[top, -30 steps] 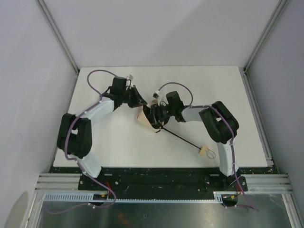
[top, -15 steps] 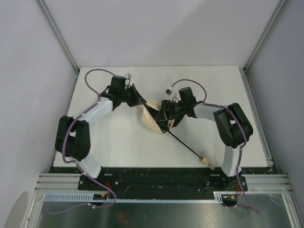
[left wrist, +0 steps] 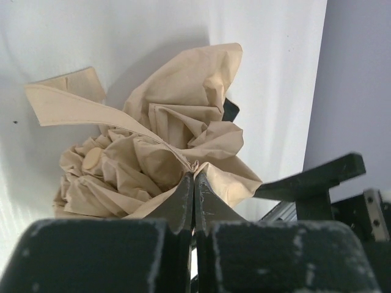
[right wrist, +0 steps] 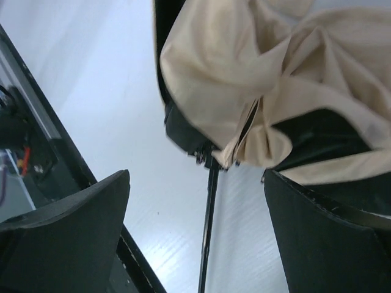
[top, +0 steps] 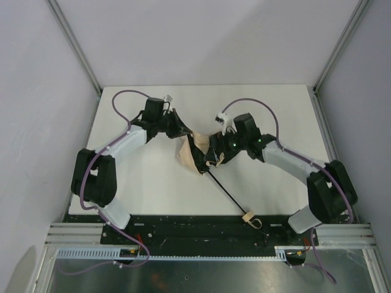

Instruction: Put away the umbrella

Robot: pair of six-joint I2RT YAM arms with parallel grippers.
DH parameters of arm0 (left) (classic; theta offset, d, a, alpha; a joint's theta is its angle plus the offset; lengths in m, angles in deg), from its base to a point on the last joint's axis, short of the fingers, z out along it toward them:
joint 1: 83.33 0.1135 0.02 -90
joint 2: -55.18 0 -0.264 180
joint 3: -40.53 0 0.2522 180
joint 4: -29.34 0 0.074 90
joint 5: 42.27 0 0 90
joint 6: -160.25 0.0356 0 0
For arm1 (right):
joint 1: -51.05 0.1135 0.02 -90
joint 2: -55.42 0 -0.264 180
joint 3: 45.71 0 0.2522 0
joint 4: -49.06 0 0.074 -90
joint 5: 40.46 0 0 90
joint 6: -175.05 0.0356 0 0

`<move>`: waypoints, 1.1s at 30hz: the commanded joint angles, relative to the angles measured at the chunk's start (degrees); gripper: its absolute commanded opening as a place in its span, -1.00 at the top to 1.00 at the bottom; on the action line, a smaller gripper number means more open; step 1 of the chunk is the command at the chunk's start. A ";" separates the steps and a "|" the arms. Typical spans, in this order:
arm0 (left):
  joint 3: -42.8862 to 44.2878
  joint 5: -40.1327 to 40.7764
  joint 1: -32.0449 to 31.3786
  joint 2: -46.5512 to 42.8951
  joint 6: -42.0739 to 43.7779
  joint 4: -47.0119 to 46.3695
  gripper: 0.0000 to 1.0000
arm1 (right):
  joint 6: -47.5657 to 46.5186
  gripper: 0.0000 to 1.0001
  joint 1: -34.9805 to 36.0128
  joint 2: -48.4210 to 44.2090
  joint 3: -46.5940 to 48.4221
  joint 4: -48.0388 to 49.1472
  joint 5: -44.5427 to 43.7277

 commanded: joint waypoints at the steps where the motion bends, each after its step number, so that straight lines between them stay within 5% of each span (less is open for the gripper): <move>1: 3.06 -1.84 -1.90 -2.57 -1.88 -1.46 1.00 | -2.46 -0.91 4.95 -7.10 -7.99 6.19 -12.29; 8: 3.30 0.78 -5.65 -4.90 -5.05 -1.44 1.00 | 0.11 -0.98 21.28 -4.23 -18.61 29.55 -43.71; 14: 6.54 0.41 -8.81 -2.05 -7.57 -1.46 1.00 | -0.55 -0.99 26.47 3.14 -19.41 42.14 -55.81; 20: 7.97 0.23 -10.08 0.58 -9.04 -1.50 1.00 | 4.45 -0.99 26.03 7.30 -19.22 48.92 -61.09; 30: 10.74 -0.33 -10.33 4.53 -10.34 -1.49 1.00 | 11.21 -0.99 18.56 11.02 -19.62 57.08 -50.97; 33: 11.58 -0.05 -10.33 5.36 -10.55 -1.51 1.00 | 16.42 -0.82 15.18 13.31 -19.69 58.68 -48.42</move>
